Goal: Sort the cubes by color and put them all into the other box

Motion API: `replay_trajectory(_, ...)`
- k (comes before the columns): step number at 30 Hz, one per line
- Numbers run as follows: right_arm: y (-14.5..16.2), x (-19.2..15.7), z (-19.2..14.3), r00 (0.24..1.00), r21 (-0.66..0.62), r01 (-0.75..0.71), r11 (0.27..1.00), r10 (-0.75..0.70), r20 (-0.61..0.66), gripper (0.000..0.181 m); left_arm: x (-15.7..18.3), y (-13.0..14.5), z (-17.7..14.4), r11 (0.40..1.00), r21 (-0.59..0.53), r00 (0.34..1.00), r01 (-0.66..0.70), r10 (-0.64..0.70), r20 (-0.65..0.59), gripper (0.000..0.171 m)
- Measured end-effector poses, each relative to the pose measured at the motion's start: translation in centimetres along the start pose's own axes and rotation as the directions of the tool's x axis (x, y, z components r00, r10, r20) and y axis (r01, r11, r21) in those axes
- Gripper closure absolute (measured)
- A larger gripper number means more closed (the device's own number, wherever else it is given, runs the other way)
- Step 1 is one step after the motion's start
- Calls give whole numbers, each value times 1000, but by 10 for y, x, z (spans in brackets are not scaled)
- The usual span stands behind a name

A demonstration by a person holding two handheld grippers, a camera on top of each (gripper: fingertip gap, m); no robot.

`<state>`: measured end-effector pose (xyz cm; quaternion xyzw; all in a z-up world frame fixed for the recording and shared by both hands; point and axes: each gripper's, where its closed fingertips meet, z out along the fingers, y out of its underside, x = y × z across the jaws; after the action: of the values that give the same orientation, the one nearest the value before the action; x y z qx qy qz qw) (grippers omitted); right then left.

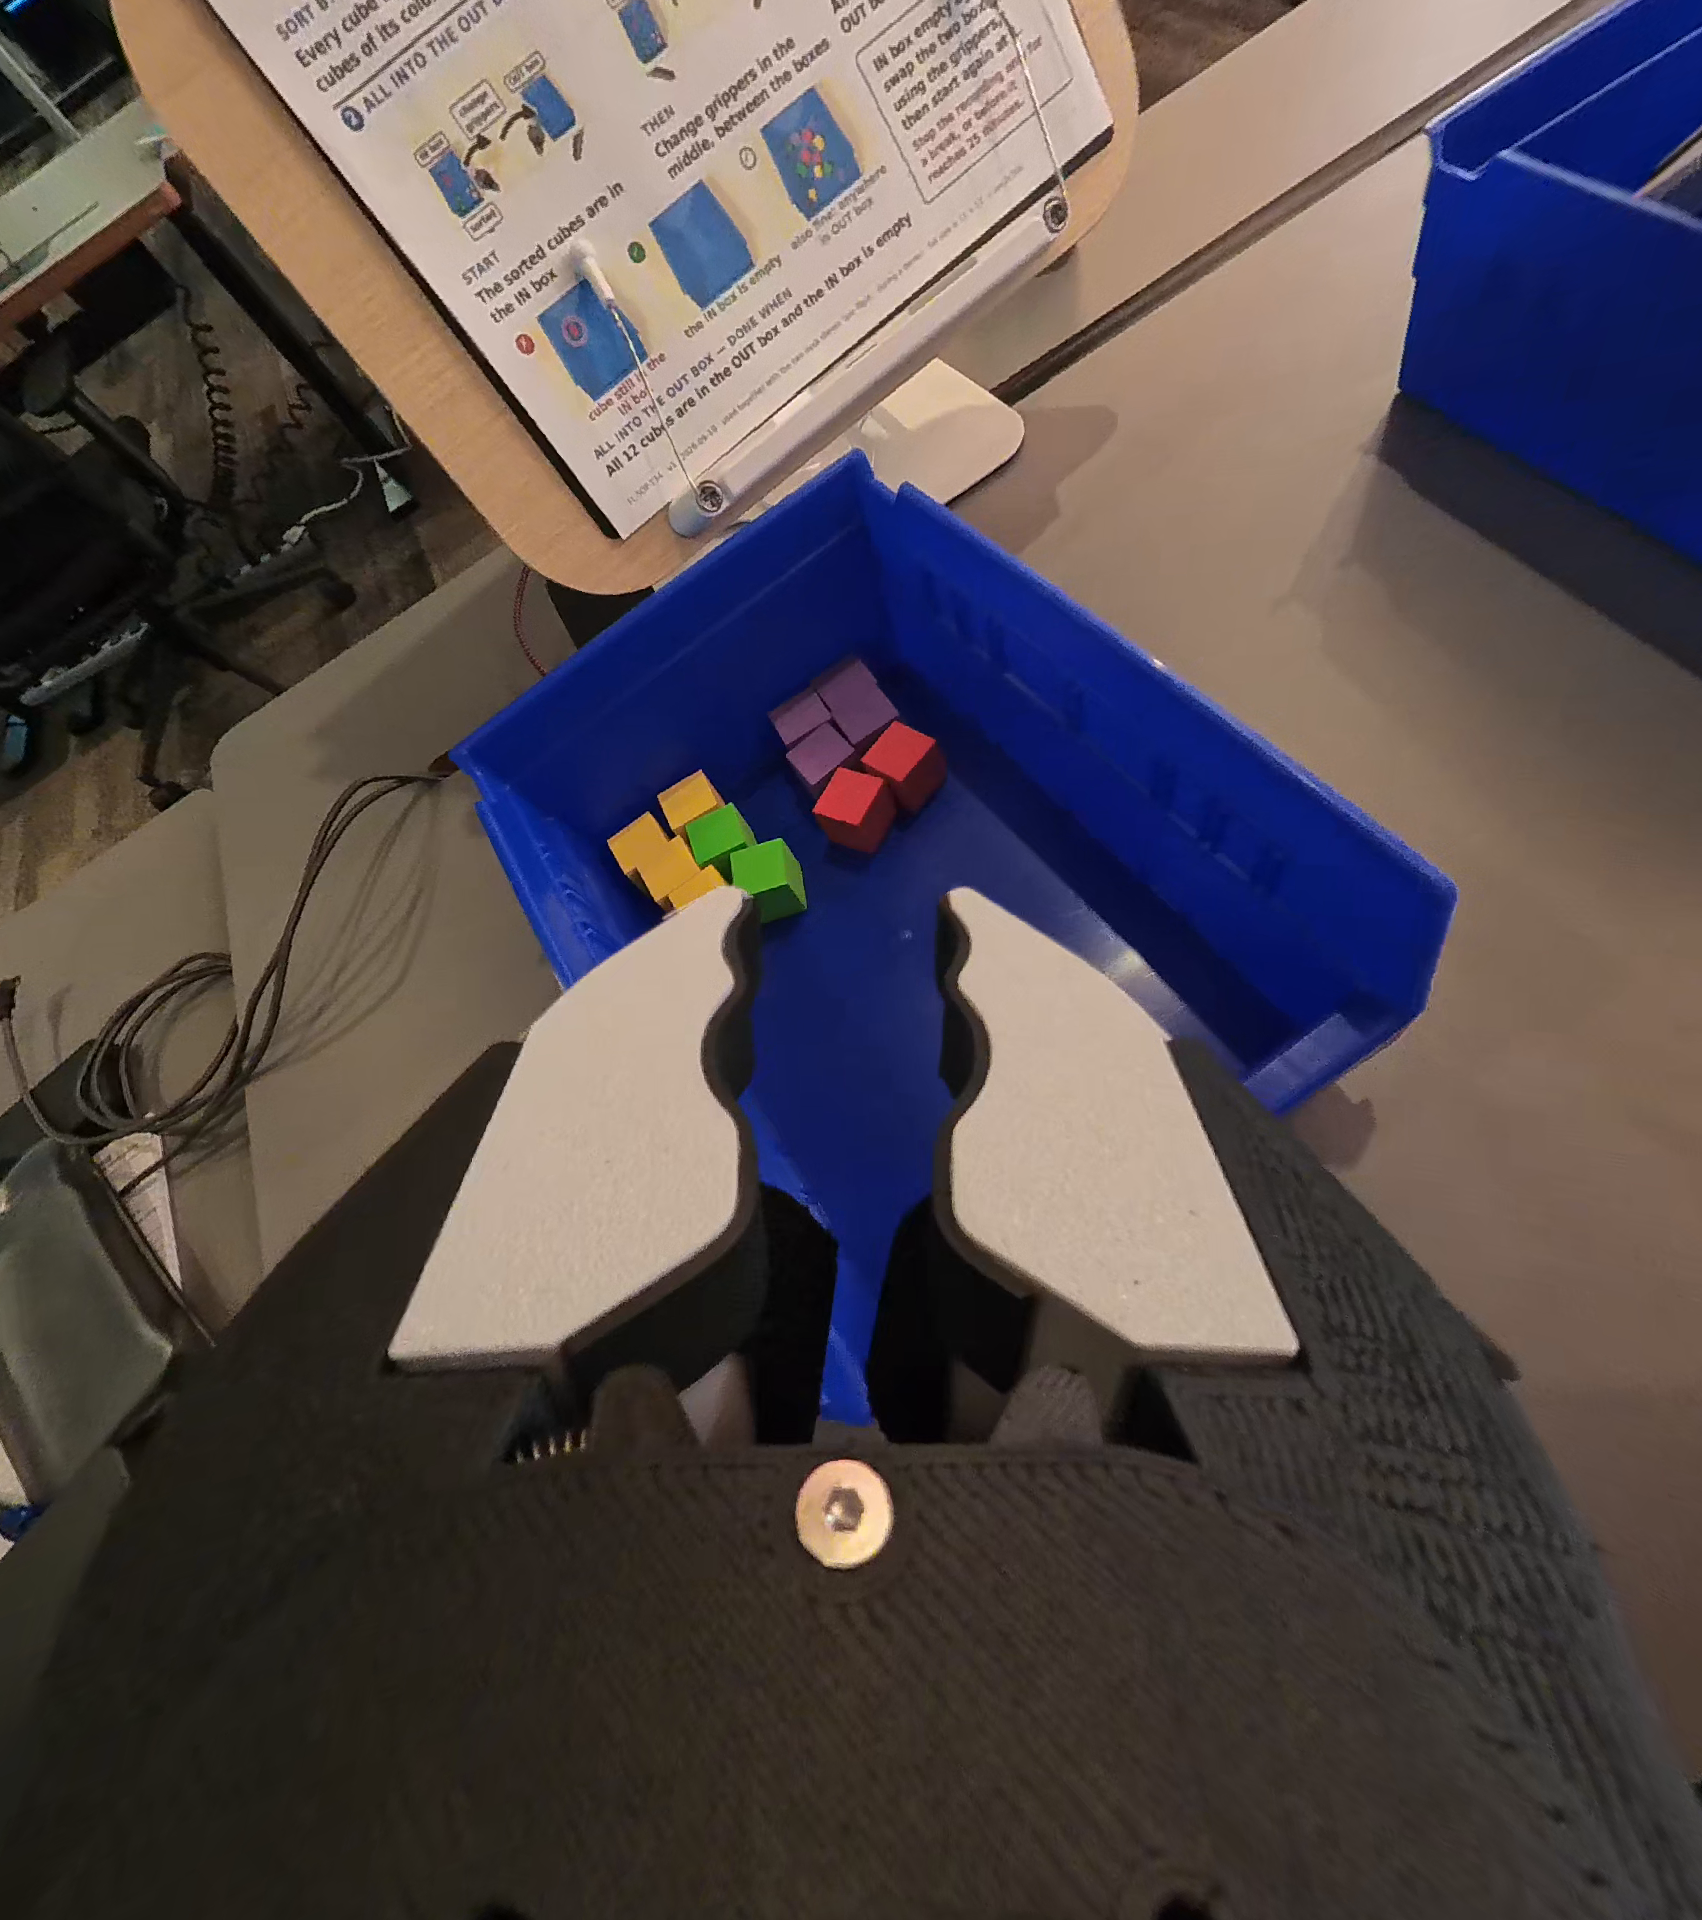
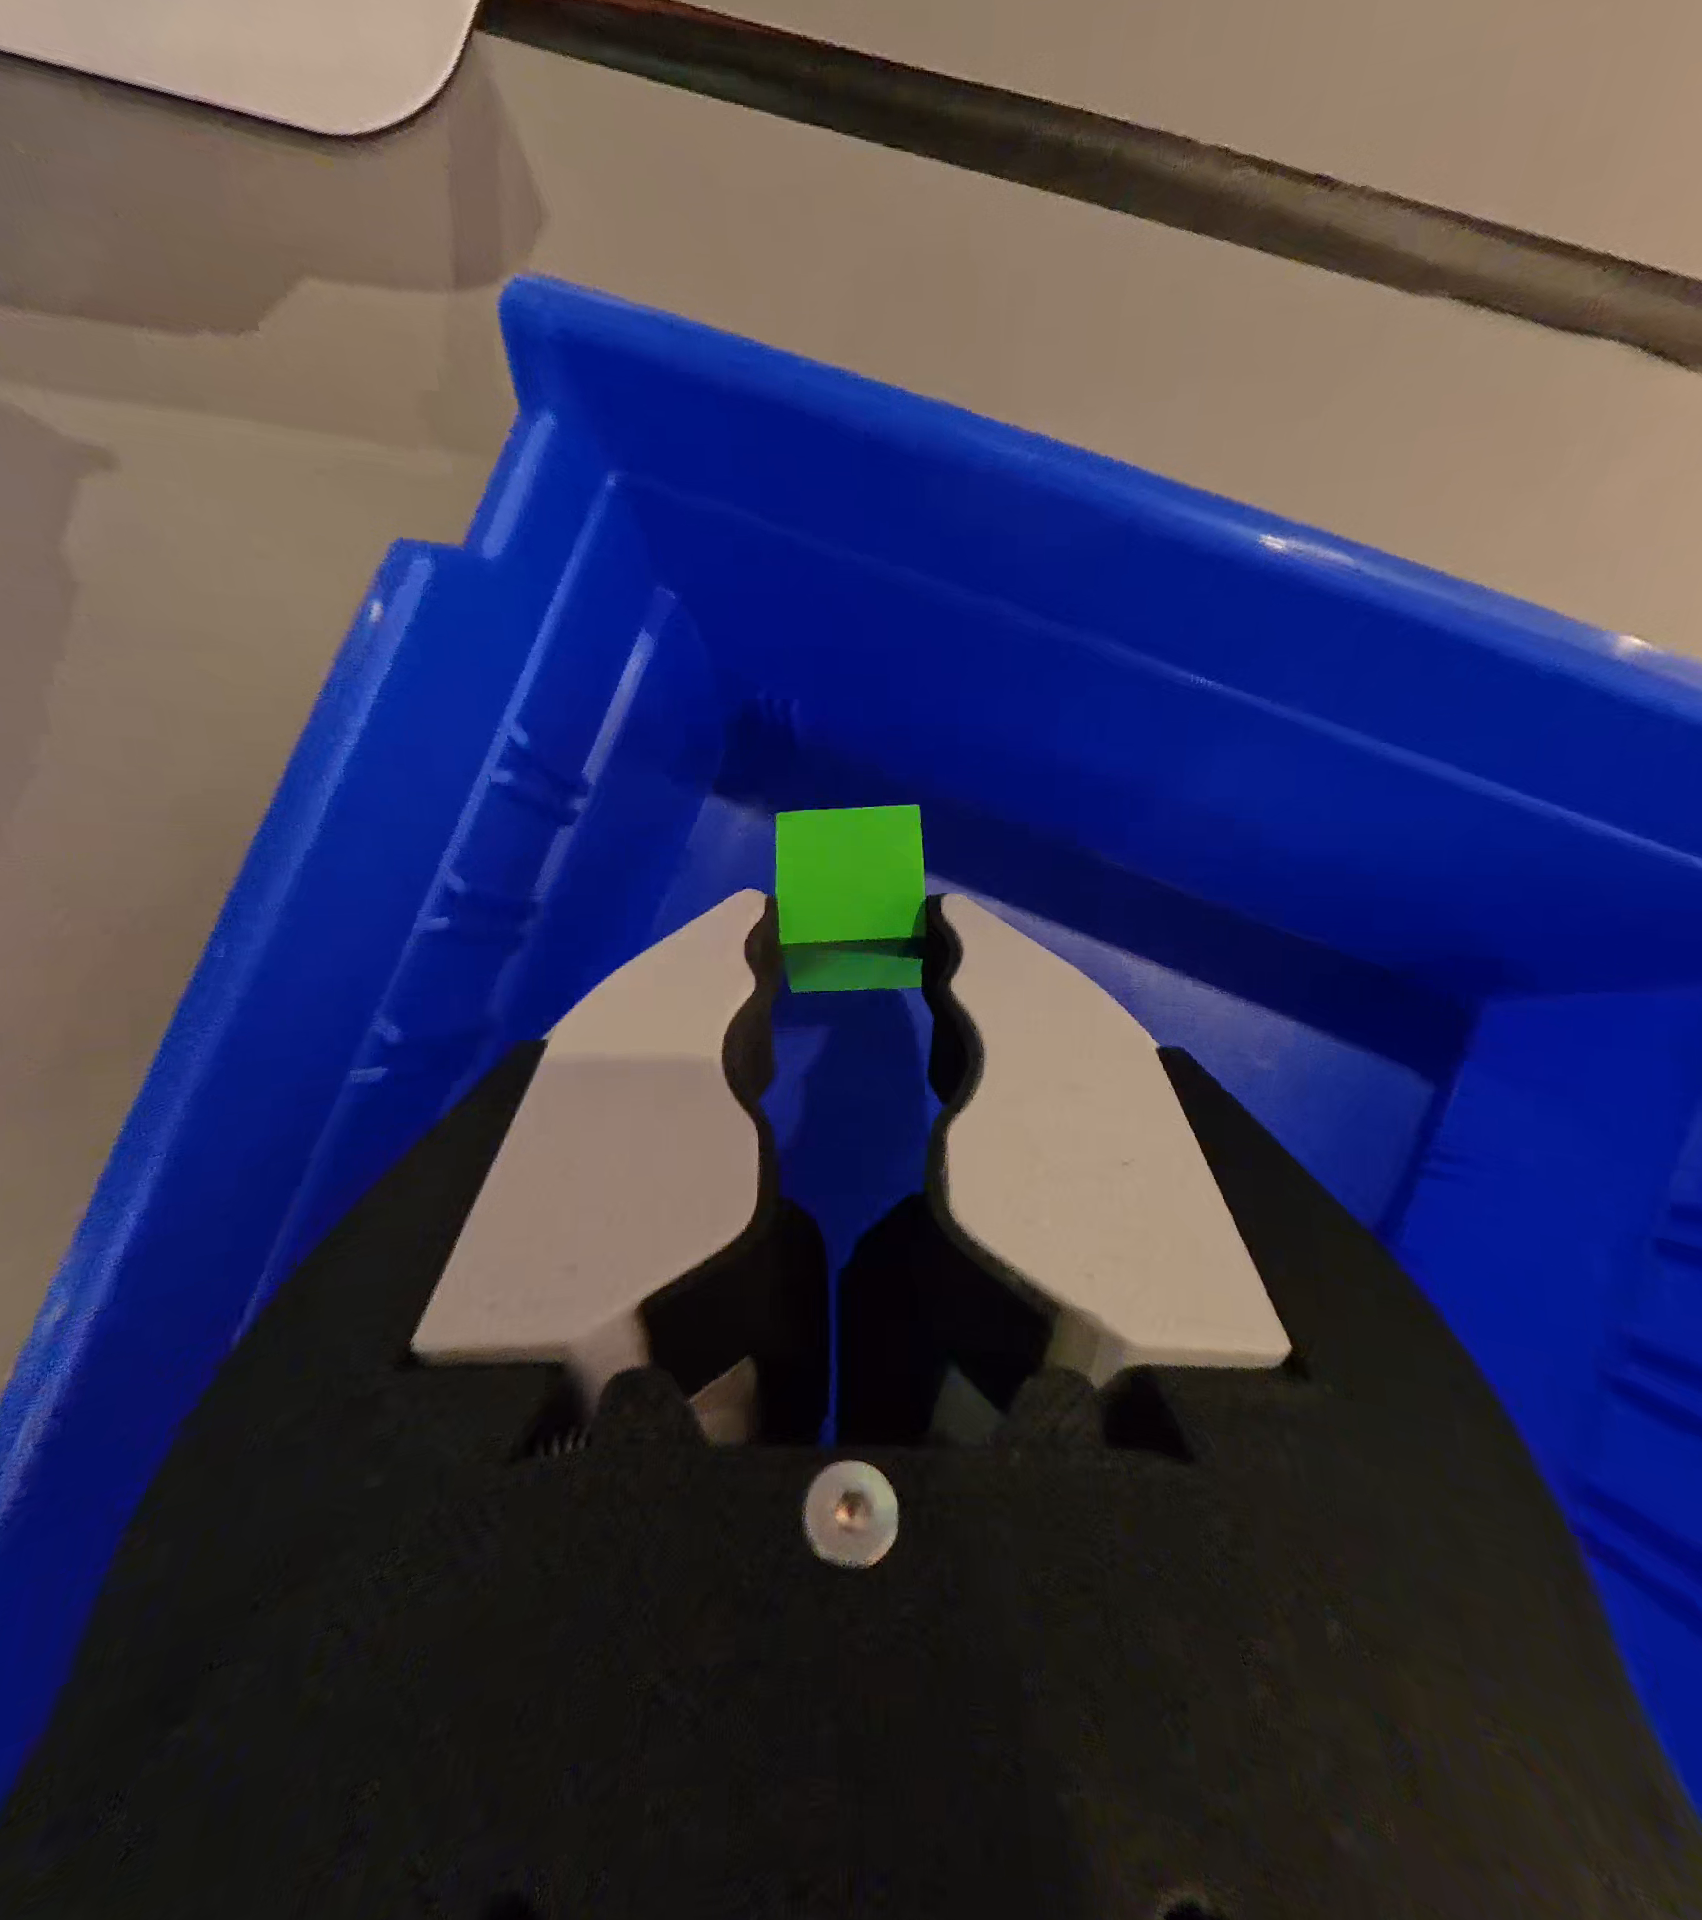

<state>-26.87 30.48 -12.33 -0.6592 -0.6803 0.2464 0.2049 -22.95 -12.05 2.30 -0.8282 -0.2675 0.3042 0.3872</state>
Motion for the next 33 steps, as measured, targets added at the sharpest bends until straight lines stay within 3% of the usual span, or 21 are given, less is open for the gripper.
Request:
replay_trajectory(12,5,2,30,999,-24,-43,999,43,2,154,-9,2,-2,1000,8,1000,19,-19,12,139)
replay_trajectory(16,5,6,27,999,-25,-50,998,49,-12,130,-9,1,-3,1000,12,1000,19,-19,13,139)
replay_trajectory(20,2,10,14,999,0,-41,999,41,-25,129,-7,-2,-5,1000,18,1000,13,-13,16,139)
replay_trajectory(26,-15,5,-53,998,194,-32,980,43,-51,135,-11,0,-6,1000,10,999,15,-15,30,139)
replay_trajectory(33,-18,-77,-154,983,435,185,881,-166,-81,139,-16,17,9,997,-77,999,22,-19,36,138)
